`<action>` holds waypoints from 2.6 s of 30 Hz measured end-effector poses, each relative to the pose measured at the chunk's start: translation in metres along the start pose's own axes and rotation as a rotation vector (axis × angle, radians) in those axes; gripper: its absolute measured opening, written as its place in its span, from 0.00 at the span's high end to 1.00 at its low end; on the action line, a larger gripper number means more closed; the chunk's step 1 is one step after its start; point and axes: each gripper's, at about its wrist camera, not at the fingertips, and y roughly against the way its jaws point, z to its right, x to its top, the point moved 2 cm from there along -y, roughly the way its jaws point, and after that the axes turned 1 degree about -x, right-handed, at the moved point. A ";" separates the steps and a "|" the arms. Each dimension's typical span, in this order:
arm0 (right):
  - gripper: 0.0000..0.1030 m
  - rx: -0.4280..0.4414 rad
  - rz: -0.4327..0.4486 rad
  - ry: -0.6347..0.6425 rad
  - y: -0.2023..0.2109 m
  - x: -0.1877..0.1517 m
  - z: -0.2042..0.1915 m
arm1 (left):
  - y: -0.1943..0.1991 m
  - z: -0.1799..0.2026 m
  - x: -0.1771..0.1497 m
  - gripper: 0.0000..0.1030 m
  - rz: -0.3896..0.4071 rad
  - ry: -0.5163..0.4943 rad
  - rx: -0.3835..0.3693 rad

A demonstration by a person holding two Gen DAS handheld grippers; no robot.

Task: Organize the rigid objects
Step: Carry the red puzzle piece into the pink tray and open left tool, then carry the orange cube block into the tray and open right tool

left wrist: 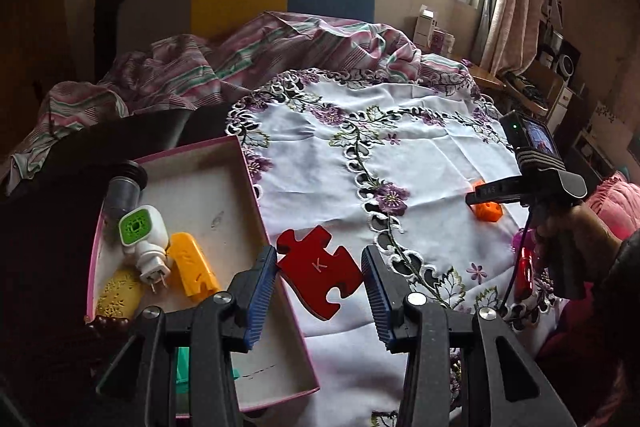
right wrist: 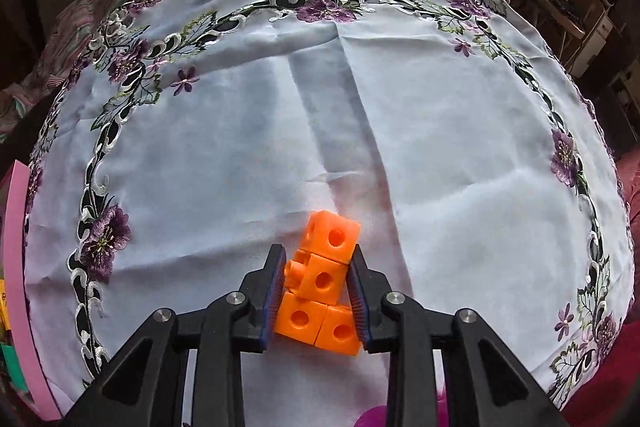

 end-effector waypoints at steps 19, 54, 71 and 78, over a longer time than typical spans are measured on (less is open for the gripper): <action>0.72 -0.086 0.041 0.108 0.000 -0.002 -0.015 | -0.001 -0.056 -0.002 0.57 -0.008 0.123 0.060; 0.72 -0.079 0.038 0.134 0.000 0.003 -0.017 | -0.077 -0.138 0.049 0.49 -0.065 0.234 0.142; 0.74 -0.022 0.132 0.122 0.024 0.010 -0.021 | 0.011 -0.112 -0.007 0.45 0.005 0.239 0.216; 0.74 0.047 0.156 0.176 0.031 0.007 -0.037 | 0.024 -0.121 -0.023 0.45 0.004 0.250 0.254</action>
